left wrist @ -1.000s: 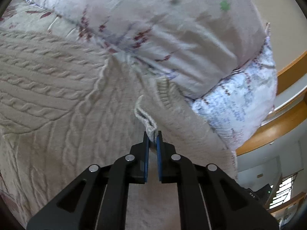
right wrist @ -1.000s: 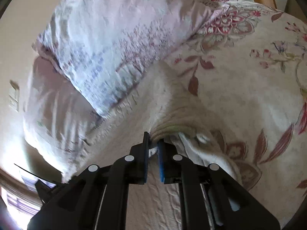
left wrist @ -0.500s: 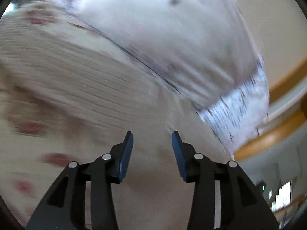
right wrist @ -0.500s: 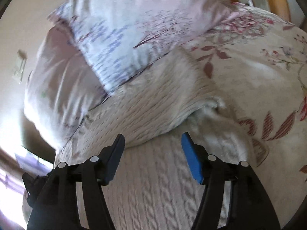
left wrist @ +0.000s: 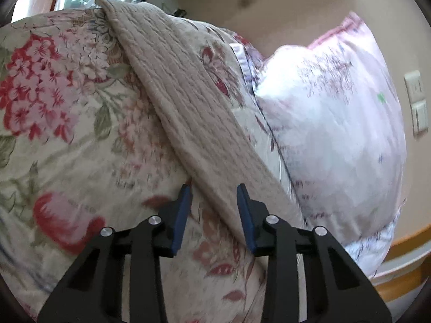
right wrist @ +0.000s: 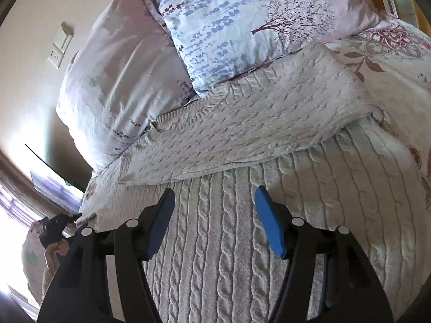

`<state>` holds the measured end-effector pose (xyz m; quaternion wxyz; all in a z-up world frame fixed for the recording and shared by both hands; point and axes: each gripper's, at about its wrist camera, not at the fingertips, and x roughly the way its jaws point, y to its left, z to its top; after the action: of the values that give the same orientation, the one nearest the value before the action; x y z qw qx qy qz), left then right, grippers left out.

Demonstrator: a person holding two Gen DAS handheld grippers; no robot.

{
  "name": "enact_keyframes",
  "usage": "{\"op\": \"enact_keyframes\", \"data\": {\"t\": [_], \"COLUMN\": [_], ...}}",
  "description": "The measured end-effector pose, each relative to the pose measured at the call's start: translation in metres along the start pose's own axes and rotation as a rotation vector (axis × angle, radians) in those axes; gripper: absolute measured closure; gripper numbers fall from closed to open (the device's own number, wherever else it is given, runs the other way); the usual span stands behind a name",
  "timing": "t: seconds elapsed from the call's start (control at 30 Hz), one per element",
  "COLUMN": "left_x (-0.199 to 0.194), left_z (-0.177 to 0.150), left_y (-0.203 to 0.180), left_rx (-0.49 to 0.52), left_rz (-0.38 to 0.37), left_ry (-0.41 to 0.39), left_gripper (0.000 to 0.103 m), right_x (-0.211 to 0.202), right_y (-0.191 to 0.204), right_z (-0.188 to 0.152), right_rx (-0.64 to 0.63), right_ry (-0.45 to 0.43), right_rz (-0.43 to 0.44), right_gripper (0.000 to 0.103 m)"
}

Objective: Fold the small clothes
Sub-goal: 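Fold the held sleeve across the sweater body with the left tool, then open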

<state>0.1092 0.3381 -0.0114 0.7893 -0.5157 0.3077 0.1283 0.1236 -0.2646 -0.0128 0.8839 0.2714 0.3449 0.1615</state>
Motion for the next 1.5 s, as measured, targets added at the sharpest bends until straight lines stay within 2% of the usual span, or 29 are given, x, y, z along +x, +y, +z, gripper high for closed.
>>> {"op": "enact_keyframes", "data": {"t": [0.2, 0.33, 0.5, 0.63, 0.8, 1.0, 1.13, 1.23, 1.33, 1.5], "left_x": [0.006, 0.007, 0.009, -0.002, -0.012, -0.002, 0.029, 0.059, 0.091, 0.113], "left_z": [0.02, 0.028, 0.035, 0.031, 0.012, -0.041, -0.1, -0.148, -0.183, -0.197], "left_y": [0.015, 0.026, 0.031, 0.008, -0.047, -0.129, -0.169, -0.179, -0.173, -0.155], "left_rx": [-0.091, -0.147, -0.187, -0.12, -0.007, 0.165, 0.263, 0.322, 0.335, 0.283], "left_rz": [-0.019, -0.032, -0.04, -0.075, -0.2, -0.387, -0.49, -0.477, -0.414, -0.348], "left_ry": [-0.041, -0.057, -0.066, -0.104, -0.092, 0.009, 0.146, 0.268, 0.382, 0.469], "left_gripper": [0.077, 0.088, 0.096, 0.097, 0.098, 0.098, 0.098, 0.098, 0.097, 0.092], "right_x": [0.001, 0.0, 0.0, -0.001, -0.002, -0.004, -0.005, -0.006, -0.006, -0.006], "right_y": [0.0, 0.0, -0.001, -0.002, -0.004, -0.007, -0.007, -0.007, -0.007, -0.007], "right_z": [-0.002, -0.003, -0.003, -0.004, -0.003, -0.003, -0.003, -0.003, -0.003, -0.003], "right_rx": [-0.01, -0.012, -0.012, -0.006, 0.0, 0.016, 0.018, 0.018, 0.018, 0.021], "right_ry": [0.002, 0.002, 0.003, 0.0, -0.006, -0.017, -0.02, -0.02, -0.02, -0.022], "right_rz": [0.015, 0.025, 0.048, 0.075, 0.106, 0.137, 0.145, 0.144, 0.145, 0.152], "right_gripper": [0.037, 0.035, 0.035, 0.034, 0.034, 0.034, 0.034, 0.034, 0.034, 0.034]}}
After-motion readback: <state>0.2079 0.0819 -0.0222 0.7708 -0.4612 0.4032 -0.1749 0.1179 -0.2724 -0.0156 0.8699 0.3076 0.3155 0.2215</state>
